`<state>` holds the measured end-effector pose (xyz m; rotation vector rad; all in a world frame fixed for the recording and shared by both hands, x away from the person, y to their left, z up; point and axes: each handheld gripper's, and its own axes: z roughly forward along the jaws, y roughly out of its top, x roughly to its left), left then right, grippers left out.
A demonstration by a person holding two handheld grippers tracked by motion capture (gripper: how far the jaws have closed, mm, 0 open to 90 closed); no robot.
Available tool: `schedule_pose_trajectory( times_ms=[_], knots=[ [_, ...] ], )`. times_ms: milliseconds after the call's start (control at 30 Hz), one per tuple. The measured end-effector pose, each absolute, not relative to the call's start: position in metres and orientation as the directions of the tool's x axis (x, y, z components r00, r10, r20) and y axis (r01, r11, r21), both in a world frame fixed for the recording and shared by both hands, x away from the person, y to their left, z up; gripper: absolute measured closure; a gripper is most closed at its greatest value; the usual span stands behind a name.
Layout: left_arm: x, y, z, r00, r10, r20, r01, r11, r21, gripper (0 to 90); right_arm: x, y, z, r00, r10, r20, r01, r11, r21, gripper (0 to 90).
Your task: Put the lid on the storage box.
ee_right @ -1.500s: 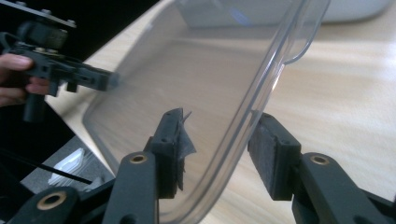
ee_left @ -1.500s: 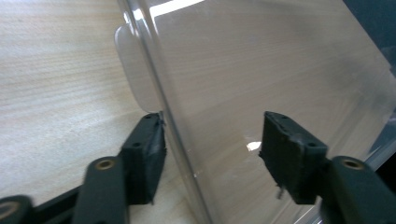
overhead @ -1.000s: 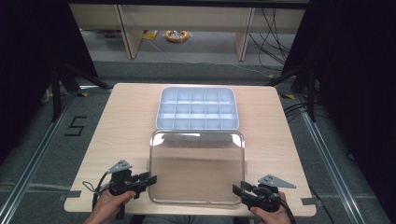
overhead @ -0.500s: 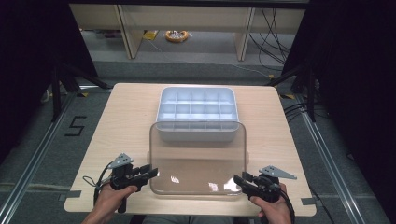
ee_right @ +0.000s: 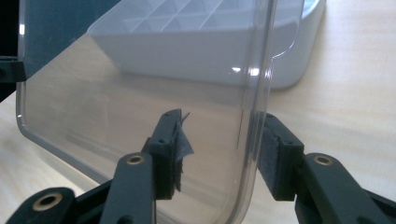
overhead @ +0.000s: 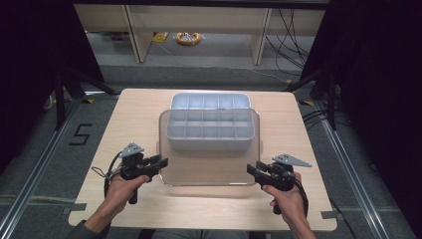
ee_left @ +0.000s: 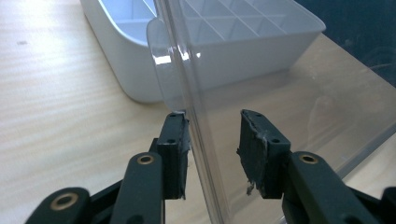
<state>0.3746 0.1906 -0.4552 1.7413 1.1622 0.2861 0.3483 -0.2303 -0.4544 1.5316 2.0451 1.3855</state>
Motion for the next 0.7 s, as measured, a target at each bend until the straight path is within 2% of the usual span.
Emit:
schedule_pose_trajectory(
  times_ms=[33,67,100,233,267,500,633,700],
  knots=[
    [0.377,0.19,-0.453,0.515,0.801,-0.305,0.572,-0.056,0.818,61.7,0.355,-0.233,-0.454,-0.45,0.841,0.3,0.592,0.03,0.805,55.2],
    [0.379,0.189,-0.45,0.511,0.808,-0.294,0.57,-0.062,0.819,61.6,0.358,-0.233,-0.452,-0.446,0.846,0.293,0.592,0.033,0.805,54.9],
    [0.381,0.189,-0.448,0.515,0.806,-0.291,0.563,-0.062,0.824,61.6,0.359,-0.231,-0.448,-0.421,0.845,0.331,0.615,-0.002,0.789,54.9],
    [0.393,0.188,-0.439,0.505,0.815,-0.286,0.554,-0.052,0.831,61.8,0.375,-0.233,-0.442,-0.444,0.844,0.301,0.587,0.02,0.809,54.8],
    [0.396,0.188,-0.437,0.501,0.819,-0.281,0.557,-0.057,0.828,61.6,0.377,-0.232,-0.439,-0.424,0.855,0.297,0.596,0.016,0.803,54.7],
    [0.412,0.189,-0.431,0.484,0.817,-0.313,0.563,-0.016,0.826,61.2,0.397,-0.229,-0.429,-0.436,0.853,0.287,0.557,0.005,0.831,54.4],
    [0.418,0.19,-0.429,0.476,0.814,-0.334,0.57,0.003,0.821,61.1,0.401,-0.228,-0.423,-0.417,0.845,0.336,0.583,-0.034,0.812,54.2],
    [0.423,0.189,-0.427,0.468,0.819,-0.332,0.569,0.008,0.822,61.3,0.406,-0.23,-0.421,-0.433,0.85,0.3,0.561,-0.007,0.828,54.2]
  ],
)
